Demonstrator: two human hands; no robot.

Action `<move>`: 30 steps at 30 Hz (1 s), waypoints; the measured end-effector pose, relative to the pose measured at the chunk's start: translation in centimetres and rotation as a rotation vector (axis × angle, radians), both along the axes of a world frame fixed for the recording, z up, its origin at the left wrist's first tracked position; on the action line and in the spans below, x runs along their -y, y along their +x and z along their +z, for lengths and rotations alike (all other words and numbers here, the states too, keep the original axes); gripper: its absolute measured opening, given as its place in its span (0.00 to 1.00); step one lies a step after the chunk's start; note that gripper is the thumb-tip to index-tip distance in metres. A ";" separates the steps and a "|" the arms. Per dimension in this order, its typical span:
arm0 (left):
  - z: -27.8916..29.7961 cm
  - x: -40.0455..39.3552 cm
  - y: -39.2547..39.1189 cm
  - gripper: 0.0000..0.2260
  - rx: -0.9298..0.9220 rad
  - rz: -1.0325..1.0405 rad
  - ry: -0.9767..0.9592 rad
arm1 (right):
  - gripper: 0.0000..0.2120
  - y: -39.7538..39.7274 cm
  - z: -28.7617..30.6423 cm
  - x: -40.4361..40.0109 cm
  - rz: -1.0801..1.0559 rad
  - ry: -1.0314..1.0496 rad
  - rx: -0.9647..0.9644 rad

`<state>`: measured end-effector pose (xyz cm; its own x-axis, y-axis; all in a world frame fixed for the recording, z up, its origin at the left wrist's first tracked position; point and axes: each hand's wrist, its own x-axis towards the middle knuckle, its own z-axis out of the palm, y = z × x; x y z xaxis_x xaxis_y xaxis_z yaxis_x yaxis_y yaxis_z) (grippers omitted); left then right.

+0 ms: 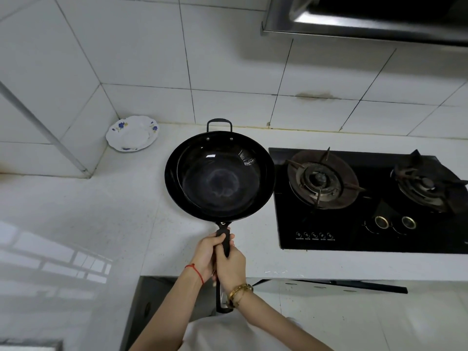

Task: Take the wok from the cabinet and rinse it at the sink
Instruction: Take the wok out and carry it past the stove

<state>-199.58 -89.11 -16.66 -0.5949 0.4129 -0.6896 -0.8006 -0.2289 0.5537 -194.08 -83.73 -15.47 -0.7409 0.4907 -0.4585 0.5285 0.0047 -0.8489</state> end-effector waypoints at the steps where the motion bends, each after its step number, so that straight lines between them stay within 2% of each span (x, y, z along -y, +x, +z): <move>1: 0.0 0.0 0.0 0.14 -0.006 -0.004 -0.006 | 0.11 0.0 -0.1 0.0 0.007 -0.002 0.002; 14: 0.1 0.2 0.3 0.14 -0.086 -0.084 -0.149 | 0.20 0.0 -1.6 -0.4 0.157 0.005 0.110; 17: 0.1 0.1 0.5 0.13 -0.092 -0.076 -0.151 | 0.21 -0.1 -1.2 -0.9 0.239 0.046 0.118; 20: 0.5 0.0 0.7 0.12 -0.132 -0.067 -0.187 | 0.20 0.0 -0.3 -2.2 0.407 0.145 0.149; 23: 0.7 0.2 0.4 0.10 -0.269 -0.088 -0.397 | 0.19 0.4 0.0 -4.0 0.517 0.206 0.180; 26: 1.4 0.8 0.0 0.12 -0.511 -0.164 -0.653 | 0.18 0.5 0.4 -6.0 0.548 0.279 0.179; 28: 2.6 1.2 0.0 0.12 -0.677 -0.221 -0.826 | 0.19 0.5 1.1 -7.4 0.565 0.363 0.147; 30: 3.9 1.5 0.0 0.13 -0.789 -0.200 -0.909 | 0.20 0.4 1.9 -8.8 0.552 0.436 0.082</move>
<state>-199.59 -90.65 -12.79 -0.9623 0.1005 -0.2529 -0.1488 0.5837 0.7982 -193.65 -74.95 -13.55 -0.9058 0.2053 -0.3706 0.4133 0.6207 -0.6663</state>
